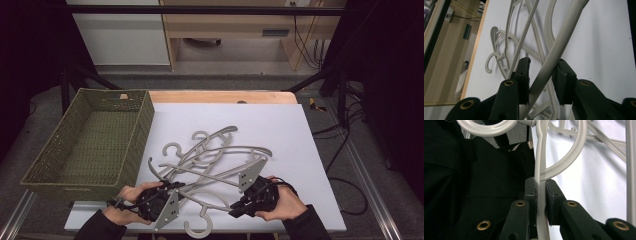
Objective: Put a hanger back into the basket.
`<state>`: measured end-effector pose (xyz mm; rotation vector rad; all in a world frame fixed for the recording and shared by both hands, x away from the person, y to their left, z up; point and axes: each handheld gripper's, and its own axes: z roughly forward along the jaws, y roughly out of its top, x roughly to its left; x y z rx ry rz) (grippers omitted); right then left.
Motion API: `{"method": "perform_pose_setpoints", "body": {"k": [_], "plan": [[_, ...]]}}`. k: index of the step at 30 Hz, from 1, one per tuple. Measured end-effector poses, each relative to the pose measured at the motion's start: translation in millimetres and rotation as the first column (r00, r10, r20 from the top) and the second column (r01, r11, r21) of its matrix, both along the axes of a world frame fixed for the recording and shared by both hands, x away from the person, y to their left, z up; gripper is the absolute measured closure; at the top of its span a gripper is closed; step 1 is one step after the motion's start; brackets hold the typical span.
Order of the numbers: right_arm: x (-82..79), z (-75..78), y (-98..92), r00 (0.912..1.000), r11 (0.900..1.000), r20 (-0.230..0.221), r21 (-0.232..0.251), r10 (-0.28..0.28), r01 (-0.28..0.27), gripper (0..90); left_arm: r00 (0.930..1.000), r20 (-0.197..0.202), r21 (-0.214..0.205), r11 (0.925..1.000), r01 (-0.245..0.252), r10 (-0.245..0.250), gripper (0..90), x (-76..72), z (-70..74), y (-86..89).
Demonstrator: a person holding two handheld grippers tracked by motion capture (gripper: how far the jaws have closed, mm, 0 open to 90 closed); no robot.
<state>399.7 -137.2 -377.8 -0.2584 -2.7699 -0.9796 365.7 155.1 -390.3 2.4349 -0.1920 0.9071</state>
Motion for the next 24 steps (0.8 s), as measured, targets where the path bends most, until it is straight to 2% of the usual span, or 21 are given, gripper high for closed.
{"method": "perform_pose_setpoints", "body": {"k": [5, 9, 13, 15, 20, 21, 22, 24], "plan": [[0.4, -0.1, -0.3, 1.0, 1.0, -0.003, 0.006, 0.0, 0.0, 81.3, 0.9998, 0.019, 0.02, 0.9997, 0.011, -0.011, 69.8, -2.3, -3.1, -0.8], [0.7, 1.3, -2.5, 0.9998, 0.9998, 0.016, 0.017, -0.009, 0.009, 81.2, 0.9995, 0.027, 0.013, 0.9998, 0.014, -0.015, 70.9, -3.2, -2.1, 0.7], [2.1, 4.0, -7.3, 0.9996, 0.9986, 0.027, 0.052, -0.003, 0.002, 81.3, 0.9996, 0.021, -0.001, 0.9998, 0.02, -0.02, 73.4, -6.0, -0.9, 1.9], [2.1, 5.3, -9.4, 0.9992, 0.9981, 0.038, 0.061, -0.014, 0.012, 81.5, 0.9991, 0.036, -0.01, 0.9997, 0.024, -0.024, 75.1, -6.4, -0.6, 2.2], [3.3, 7.3, -14.0, 0.9978, 0.9956, 0.054, 0.087, -0.038, 0.033, 79.9, 0.9995, 0.029, -0.035, 0.9993, 0.013, -0.012, 79.5, -7.9, 5.8, 3.9], [3.2, 8.0, -14.9, 0.9963, 0.9945, 0.07, 0.095, -0.051, 0.044, 79.5, 0.9998, 0.02, -0.047, 0.9989, 0.01, -0.01, 80.7, -8.2, 6.9, 4.7], [3.9, 8.6, -16.1, 0.9948, 0.993, 0.079, 0.104, -0.065, 0.056, 79.2, 0.9999, 0.008, -0.049, 0.9988, 0.01, -0.01, 81.5, -8.1, 9.0, 5.2], [4.8, 10.5, -18.9, 0.9922, 0.9876, 0.09, 0.139, -0.086, 0.073, 78.9, 0.9999, 0.016, -0.046, 0.9989, -0.002, 0.003, 81.8, -8.6, 9.9, 4.2]]}}
